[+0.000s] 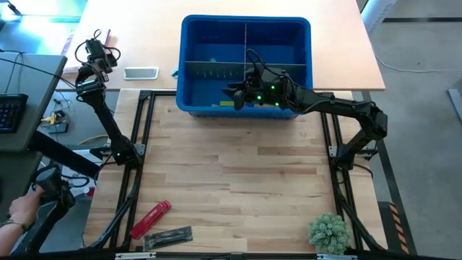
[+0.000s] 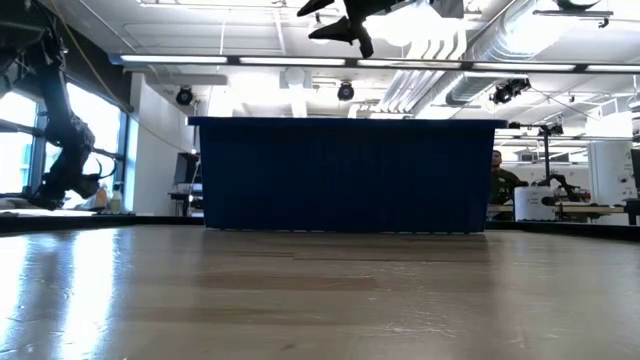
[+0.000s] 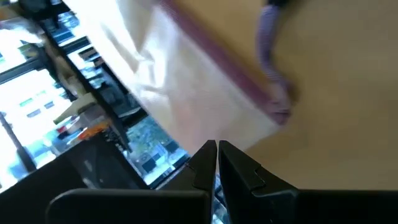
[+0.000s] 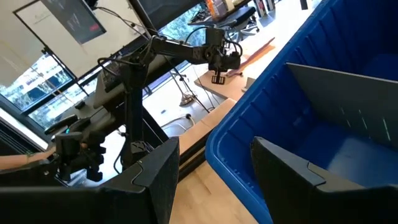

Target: Sort blocks

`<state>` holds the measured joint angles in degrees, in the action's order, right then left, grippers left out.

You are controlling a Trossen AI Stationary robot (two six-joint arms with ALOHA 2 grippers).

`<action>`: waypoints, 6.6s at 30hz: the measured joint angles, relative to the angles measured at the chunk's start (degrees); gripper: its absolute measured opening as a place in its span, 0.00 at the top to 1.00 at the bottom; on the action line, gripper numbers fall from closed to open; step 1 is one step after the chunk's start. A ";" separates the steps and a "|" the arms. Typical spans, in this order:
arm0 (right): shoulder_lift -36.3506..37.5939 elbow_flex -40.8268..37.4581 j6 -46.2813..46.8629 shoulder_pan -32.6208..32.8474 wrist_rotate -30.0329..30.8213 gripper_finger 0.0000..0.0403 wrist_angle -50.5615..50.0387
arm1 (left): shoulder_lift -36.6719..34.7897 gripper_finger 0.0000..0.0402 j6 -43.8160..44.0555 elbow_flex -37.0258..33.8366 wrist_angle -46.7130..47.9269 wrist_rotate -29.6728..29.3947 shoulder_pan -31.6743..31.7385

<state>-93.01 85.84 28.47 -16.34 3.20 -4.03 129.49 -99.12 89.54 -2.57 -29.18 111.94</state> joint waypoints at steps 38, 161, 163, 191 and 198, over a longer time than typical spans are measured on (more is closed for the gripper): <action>0.00 0.00 6.20 0.00 0.00 0.54 -0.02 | 3.51 0.65 21.58 -0.08 -1.30 7.35 2.80; -0.02 0.00 8.78 5.48 0.65 0.54 0.00 | 11.97 1.00 19.82 17.06 18.37 -1.93 0.28; -0.02 0.00 8.80 5.49 0.67 0.54 0.00 | 11.76 1.00 21.05 17.09 21.31 0.65 0.31; -0.02 0.00 8.58 4.59 10.77 0.54 0.01 | 1.95 1.00 29.50 16.73 17.00 21.69 0.21; -0.02 0.00 9.04 4.59 12.92 0.54 0.00 | 6.35 1.00 33.12 16.72 19.85 14.20 -0.40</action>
<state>-93.03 85.84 37.52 -11.75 16.12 -4.03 135.84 -65.99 106.26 17.28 -14.98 111.54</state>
